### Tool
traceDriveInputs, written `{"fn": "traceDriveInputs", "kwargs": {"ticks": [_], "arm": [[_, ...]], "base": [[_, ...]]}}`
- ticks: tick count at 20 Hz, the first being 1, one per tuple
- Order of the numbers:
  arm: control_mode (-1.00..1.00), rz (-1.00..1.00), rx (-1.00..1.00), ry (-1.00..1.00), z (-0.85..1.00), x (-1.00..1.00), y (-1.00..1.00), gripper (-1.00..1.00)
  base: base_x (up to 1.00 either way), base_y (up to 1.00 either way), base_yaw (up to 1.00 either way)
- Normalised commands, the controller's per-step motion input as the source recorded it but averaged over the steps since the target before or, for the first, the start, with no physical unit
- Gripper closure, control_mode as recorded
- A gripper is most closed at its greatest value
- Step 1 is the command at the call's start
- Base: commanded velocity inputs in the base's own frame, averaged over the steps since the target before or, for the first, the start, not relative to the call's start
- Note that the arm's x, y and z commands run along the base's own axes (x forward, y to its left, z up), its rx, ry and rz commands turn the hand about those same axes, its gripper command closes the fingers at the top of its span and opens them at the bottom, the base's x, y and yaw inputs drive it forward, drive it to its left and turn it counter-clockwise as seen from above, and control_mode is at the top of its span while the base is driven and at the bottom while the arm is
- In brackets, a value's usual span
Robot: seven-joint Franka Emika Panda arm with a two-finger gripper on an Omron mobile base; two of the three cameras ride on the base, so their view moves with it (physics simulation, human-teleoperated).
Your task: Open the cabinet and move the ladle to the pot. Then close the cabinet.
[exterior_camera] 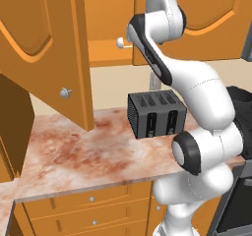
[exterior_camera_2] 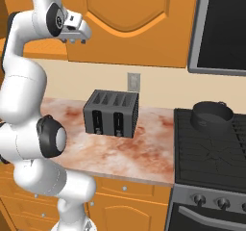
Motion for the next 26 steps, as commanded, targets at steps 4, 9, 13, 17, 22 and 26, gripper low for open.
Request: {"fn": "traceDriveInputs", "kwargs": {"ticks": [4,9,13,17,22,26], "arm": [[-1.0,0.0,0.03,0.0,0.0,0.24,0.02,-1.0],[-1.0,0.0,0.02,0.0,0.0,0.25,0.05,-1.0],[-1.0,0.0,0.0,0.0,0.0,0.2,0.07,-1.0],[-1.0,0.0,0.01,0.0,0.0,0.14,0.02,1.0],[-1.0,-0.02,0.03,0.03,-0.01,0.02,-0.02,1.0],[-1.0,-0.01,0.06,0.04,-0.05,0.0,-0.15,1.0]], "base": [[0.0,0.0,0.0],[0.0,0.0,0.0],[0.0,0.0,0.0],[0.0,0.0,0.0],[0.0,0.0,0.0],[0.0,0.0,0.0]]}}
